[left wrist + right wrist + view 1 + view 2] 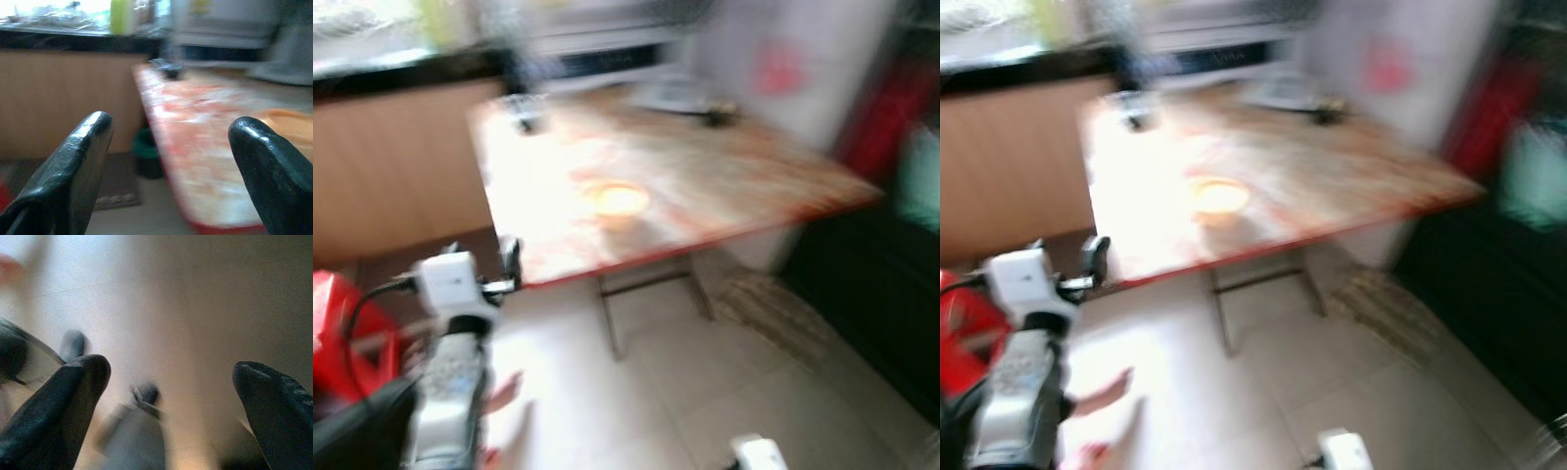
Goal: Restocking fridge
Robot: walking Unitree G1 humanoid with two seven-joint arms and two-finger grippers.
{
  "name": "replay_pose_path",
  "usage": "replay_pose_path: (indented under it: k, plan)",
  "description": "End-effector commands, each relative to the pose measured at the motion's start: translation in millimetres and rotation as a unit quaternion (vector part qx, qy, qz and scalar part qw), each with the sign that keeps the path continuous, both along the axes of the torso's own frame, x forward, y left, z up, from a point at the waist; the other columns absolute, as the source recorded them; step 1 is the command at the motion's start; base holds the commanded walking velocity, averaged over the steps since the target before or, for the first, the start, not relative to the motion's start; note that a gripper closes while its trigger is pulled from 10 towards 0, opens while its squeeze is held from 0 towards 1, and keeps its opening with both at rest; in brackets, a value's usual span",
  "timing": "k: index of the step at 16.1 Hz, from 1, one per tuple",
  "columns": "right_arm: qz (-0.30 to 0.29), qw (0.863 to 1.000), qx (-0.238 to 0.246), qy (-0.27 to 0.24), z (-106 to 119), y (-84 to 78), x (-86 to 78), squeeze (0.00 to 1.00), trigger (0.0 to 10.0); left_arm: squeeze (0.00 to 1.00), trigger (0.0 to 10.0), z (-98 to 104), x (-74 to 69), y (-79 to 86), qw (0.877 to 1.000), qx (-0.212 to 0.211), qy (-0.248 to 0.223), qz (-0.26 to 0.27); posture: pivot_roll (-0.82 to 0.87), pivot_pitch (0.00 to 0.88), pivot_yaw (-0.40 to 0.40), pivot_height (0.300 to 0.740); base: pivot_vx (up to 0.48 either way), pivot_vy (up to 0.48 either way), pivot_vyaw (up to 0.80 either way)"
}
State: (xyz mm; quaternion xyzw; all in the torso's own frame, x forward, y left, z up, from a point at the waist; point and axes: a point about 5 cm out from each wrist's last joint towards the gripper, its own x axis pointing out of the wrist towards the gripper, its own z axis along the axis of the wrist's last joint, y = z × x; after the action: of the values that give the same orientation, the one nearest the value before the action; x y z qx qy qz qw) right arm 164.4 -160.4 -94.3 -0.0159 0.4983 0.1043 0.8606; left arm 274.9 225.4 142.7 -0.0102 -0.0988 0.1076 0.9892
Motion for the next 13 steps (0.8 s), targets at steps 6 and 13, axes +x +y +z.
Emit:
replay_pose_path:
  k: [6,13]
  plan:
    - [-0.015,1.0,-0.018,0.017,-3.4,-13.0,-9.6,0.0,10.0,0.0,10.0,12.9,6.9,-14.3,1.0,-0.008,-0.019,-0.023,0.07,0.029,-0.03,0.74,0.381,0.0,-0.13]
    - [-0.011,1.0,-0.015,0.015,-3.0,-12.9,-9.2,0.0,10.0,0.0,10.0,4.7,5.1,-21.6,0.998,-0.045,-0.001,-0.043,0.07,0.025,-0.033,0.74,0.214,0.0,-0.23]
